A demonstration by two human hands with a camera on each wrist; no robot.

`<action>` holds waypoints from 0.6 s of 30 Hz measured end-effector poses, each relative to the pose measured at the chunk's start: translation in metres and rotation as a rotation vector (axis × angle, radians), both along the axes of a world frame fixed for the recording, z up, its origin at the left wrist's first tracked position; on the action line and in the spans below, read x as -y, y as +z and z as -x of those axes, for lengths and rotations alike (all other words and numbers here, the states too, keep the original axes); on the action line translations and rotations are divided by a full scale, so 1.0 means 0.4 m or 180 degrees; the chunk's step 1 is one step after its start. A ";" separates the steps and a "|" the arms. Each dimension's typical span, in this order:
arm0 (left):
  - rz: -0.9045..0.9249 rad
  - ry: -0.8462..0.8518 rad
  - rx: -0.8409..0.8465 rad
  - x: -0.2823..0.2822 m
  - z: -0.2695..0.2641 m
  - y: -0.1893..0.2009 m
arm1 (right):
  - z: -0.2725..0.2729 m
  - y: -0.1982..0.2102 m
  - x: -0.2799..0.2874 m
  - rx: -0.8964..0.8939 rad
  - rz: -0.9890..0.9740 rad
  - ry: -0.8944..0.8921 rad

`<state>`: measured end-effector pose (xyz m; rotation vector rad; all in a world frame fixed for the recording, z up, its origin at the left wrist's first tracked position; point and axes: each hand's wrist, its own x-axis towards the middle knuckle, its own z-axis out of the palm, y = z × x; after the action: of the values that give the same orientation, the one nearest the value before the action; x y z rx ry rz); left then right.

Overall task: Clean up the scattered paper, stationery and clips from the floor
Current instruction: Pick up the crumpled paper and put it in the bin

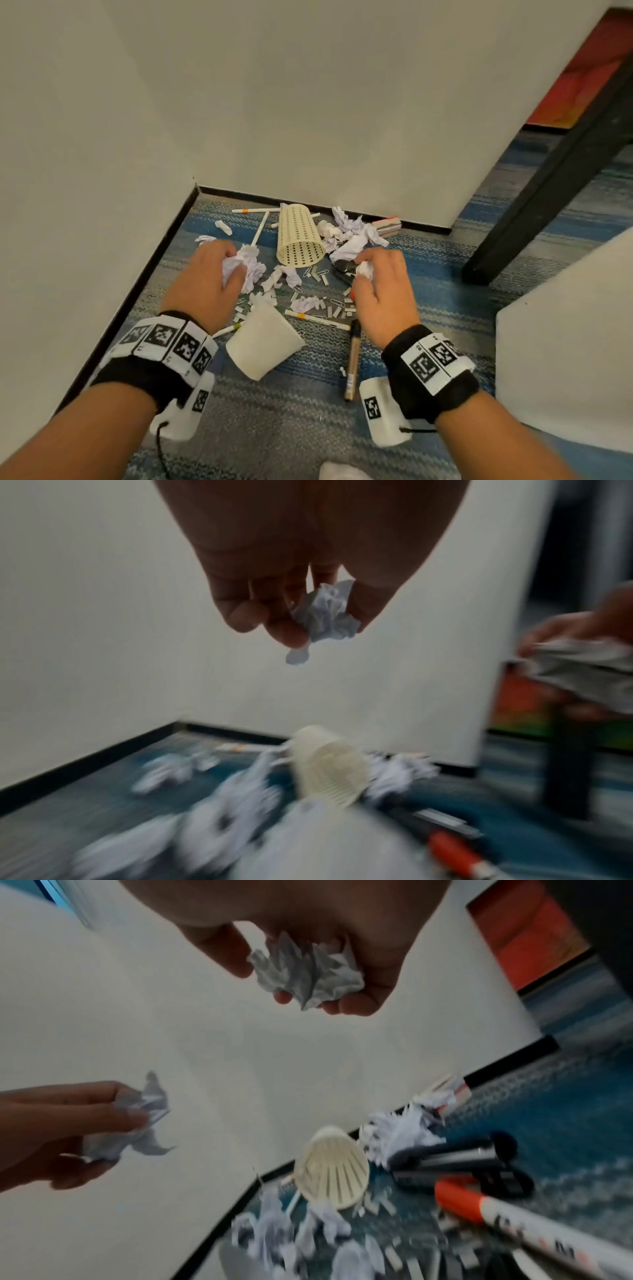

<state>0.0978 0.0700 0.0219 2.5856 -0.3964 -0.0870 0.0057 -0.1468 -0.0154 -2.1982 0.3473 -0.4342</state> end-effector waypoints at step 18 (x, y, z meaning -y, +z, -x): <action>0.2069 -0.2429 0.0151 0.744 0.404 0.293 | 0.478 0.436 0.402 0.0968 0.1450 -0.2088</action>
<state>-0.0638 -0.2276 0.1393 1.6931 -1.1878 -0.1341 -0.1856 -0.3076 0.1589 -2.3563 0.8729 -1.2958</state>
